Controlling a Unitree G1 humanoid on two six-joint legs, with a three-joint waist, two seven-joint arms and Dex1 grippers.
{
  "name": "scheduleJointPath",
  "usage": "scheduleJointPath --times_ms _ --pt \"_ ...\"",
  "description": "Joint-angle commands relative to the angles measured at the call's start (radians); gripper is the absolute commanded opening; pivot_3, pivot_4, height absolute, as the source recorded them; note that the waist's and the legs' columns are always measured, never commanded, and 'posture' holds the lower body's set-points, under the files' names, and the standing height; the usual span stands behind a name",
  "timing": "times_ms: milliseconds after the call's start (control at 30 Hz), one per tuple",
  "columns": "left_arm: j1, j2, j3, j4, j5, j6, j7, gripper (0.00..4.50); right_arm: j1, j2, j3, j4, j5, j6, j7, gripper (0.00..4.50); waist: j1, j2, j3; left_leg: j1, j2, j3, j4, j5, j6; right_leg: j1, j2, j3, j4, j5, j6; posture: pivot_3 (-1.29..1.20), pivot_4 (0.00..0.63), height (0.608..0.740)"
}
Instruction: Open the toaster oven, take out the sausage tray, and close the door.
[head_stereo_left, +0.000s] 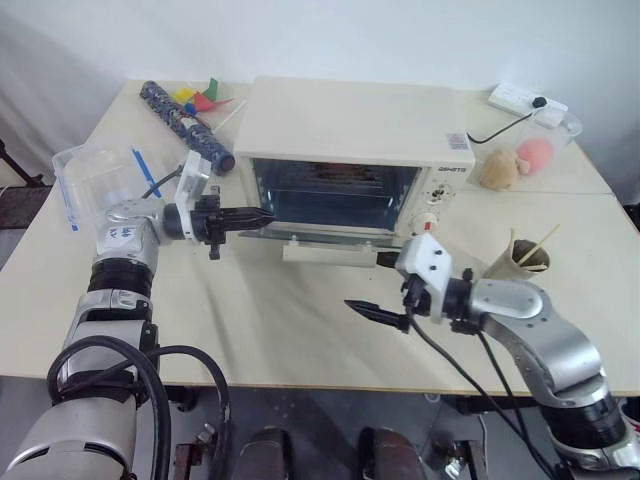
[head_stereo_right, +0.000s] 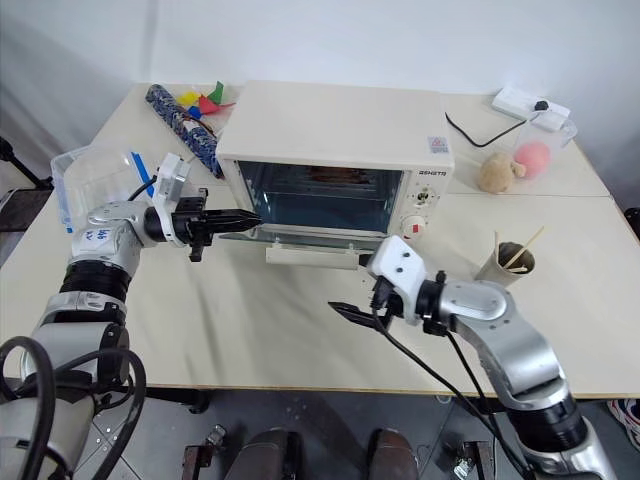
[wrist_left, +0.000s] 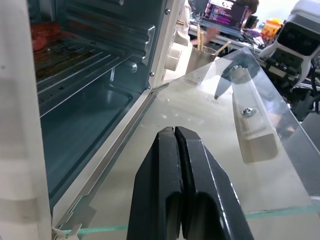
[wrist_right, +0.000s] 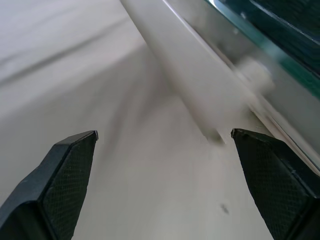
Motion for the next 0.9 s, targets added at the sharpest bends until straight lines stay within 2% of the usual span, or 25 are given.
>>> scheduleJointPath --times_ms 33,167,367,600,733,900 --pt "-0.016 -0.006 -0.012 0.011 0.011 -0.011 -0.037 0.04 0.041 -0.041 -0.088 -0.058 0.027 0.006 -0.004 4.5 -0.002 0.0 0.0 0.0 0.0 0.0 0.0 0.0 0.0 0.0 0.0 0.0 0.0 0.0 0.0 0.0 0.15 0.74" --pt "-0.015 -0.009 -0.023 0.017 0.023 -0.017 -0.047 0.04 0.107 -0.108 -0.131 -0.09 0.049 0.015 0.025 4.5 -0.003 0.0 0.0 -0.001 0.0 0.0 0.0 0.0 0.0 0.0 0.0 0.0 0.0 0.0 0.0 0.0 0.15 0.74" --pt "-0.006 -0.019 -0.038 0.013 0.024 -0.016 -0.047 0.04 0.226 -0.317 -0.262 -0.169 0.153 0.076 0.185 4.5 -0.001 -0.002 0.001 -0.002 0.0 0.0 0.0 0.0 0.0 0.0 0.0 0.0 -0.002 0.0 0.0 0.0 0.15 0.74" --pt "0.039 -0.024 -0.075 -0.033 0.034 -0.004 -0.078 0.04 0.25 -0.457 -0.373 -0.157 0.189 0.065 0.282 4.5 -0.002 -0.002 0.001 -0.002 0.0 0.0 0.001 0.0 0.0 0.0 0.0 0.0 -0.002 0.0 0.0 0.0 0.15 0.74" --pt "0.094 -0.008 -0.118 -0.078 0.059 -0.008 -0.079 0.04 0.112 -0.448 -0.356 -0.131 0.205 0.057 0.236 4.5 -0.005 -0.002 0.001 -0.001 0.0 0.0 0.001 0.0 0.0 0.0 0.0 0.0 -0.002 0.0 0.0 0.0 0.15 0.74" --pt "0.127 0.013 -0.134 -0.118 0.066 -0.011 -0.054 0.04 -0.132 -0.325 -0.158 -0.094 0.138 0.037 0.11 4.5 -0.008 -0.003 0.001 -0.002 0.001 -0.001 0.002 0.0 0.0 0.0 0.0 0.0 -0.001 0.0 0.0 0.0 0.15 0.74"
